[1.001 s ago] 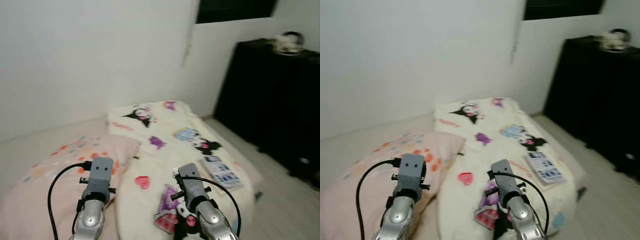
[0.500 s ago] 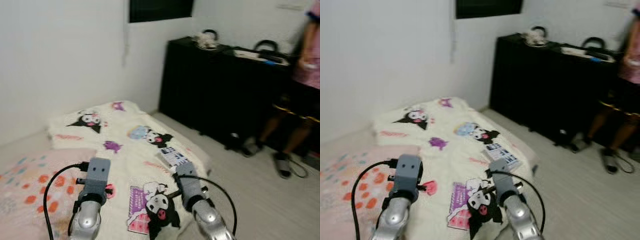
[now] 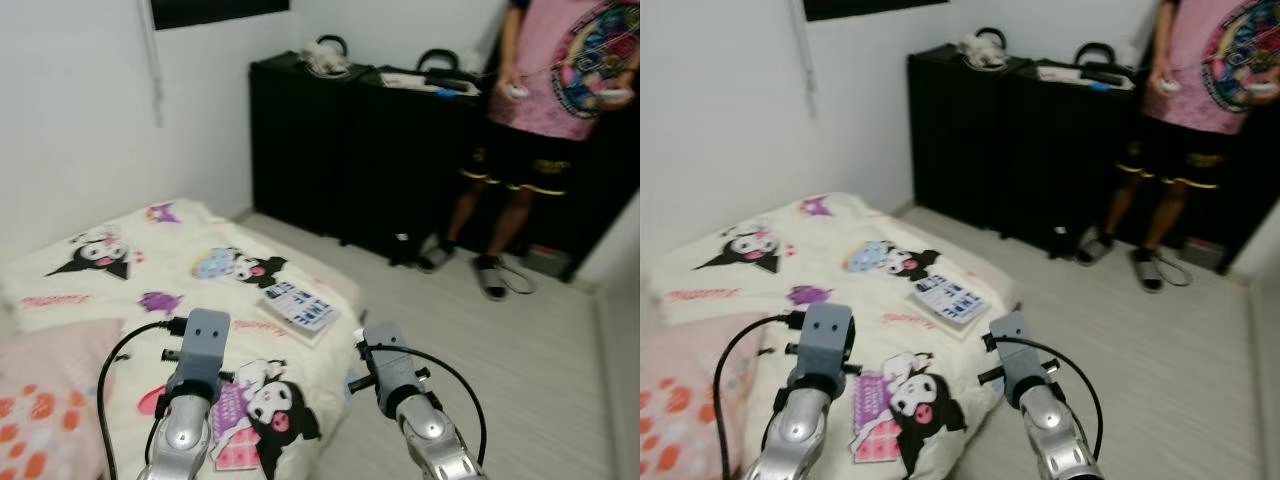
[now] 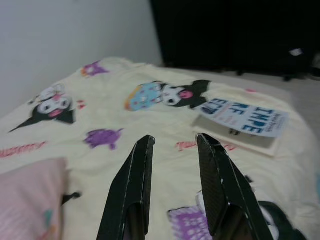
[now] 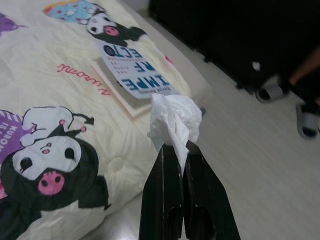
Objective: Clean up the room
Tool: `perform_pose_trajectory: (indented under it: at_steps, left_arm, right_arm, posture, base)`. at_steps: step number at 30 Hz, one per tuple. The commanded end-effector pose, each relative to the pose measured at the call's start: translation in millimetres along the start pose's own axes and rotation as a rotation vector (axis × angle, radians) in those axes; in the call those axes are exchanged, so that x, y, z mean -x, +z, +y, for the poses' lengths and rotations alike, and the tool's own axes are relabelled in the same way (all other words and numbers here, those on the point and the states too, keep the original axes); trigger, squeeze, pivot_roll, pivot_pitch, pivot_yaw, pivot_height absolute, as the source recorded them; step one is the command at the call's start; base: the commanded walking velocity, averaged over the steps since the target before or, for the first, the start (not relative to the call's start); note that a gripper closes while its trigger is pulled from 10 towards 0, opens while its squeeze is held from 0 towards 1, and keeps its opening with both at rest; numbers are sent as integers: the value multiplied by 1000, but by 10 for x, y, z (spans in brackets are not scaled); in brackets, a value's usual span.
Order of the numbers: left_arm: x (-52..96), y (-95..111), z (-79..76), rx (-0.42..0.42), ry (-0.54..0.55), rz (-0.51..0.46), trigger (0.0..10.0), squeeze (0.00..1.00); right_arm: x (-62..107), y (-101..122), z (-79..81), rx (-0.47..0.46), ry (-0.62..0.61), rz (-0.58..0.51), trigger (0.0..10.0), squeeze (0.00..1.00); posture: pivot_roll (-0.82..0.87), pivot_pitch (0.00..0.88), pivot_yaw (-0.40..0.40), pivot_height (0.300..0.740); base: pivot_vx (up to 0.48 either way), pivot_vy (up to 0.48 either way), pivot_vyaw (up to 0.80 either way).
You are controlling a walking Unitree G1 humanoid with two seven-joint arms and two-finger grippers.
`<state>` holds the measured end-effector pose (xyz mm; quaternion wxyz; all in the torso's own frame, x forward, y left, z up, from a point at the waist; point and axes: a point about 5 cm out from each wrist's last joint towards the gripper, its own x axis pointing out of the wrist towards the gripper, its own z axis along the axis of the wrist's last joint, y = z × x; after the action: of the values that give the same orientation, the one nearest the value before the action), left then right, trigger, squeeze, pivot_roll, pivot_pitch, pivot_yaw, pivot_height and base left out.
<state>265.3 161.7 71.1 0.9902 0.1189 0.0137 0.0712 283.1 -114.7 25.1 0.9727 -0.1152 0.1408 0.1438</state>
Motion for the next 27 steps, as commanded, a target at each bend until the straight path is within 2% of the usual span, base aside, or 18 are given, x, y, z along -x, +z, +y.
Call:
perform_pose_trajectory:
  at_steps: [1,27]
  left_arm:
    - [5,-6,-18,-12,-6,1,10000,0]
    - [-11,0,-39,-16,-34,6,10000,0]
  right_arm:
    - [12,-37,-37,3,-7,14,10000,0]
    - [-4,-29,-32,2,-19,23,10000,0]
  posture:
    - [55,0,-53,740]
    - [57,1,-48,740]
  base:
    - [0,0,-800]
    - [0,0,-800]
